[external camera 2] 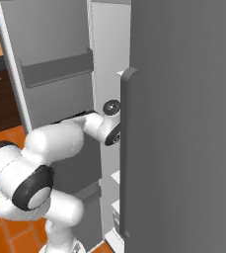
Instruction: Take the meat container that has the steak and place it on the second highest rack of the freezer. Then take the vegetable container that has the tomato and avocado and place it on the highest rack of the freezer.
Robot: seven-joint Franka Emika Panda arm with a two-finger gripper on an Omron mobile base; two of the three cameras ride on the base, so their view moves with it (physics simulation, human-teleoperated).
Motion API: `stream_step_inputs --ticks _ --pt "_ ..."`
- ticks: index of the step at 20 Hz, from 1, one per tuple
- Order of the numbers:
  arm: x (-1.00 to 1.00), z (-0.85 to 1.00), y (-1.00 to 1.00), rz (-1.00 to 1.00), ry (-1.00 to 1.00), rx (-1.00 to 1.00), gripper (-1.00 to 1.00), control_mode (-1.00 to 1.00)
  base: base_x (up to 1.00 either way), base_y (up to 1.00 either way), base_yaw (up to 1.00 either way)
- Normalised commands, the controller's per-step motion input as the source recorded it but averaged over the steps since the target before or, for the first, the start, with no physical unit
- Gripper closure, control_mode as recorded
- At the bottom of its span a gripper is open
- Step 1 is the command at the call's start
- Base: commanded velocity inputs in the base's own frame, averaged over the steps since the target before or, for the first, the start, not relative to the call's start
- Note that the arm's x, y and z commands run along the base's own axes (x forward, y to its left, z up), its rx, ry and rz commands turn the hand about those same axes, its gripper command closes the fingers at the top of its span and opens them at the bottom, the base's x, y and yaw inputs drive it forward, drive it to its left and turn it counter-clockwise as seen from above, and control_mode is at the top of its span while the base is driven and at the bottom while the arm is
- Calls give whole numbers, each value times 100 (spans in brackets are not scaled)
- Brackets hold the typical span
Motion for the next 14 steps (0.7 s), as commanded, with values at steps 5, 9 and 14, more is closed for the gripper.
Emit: stream_step_inputs --ticks 5,9,14 --pt "-90 64 61 6 -4 0 -100 -100 0 0 0" --pt "-97 93 31 3 3 -3 -100 -100 0 0 0" --pt "-100 100 34 6 7 0 -100 -100 0 0 0"
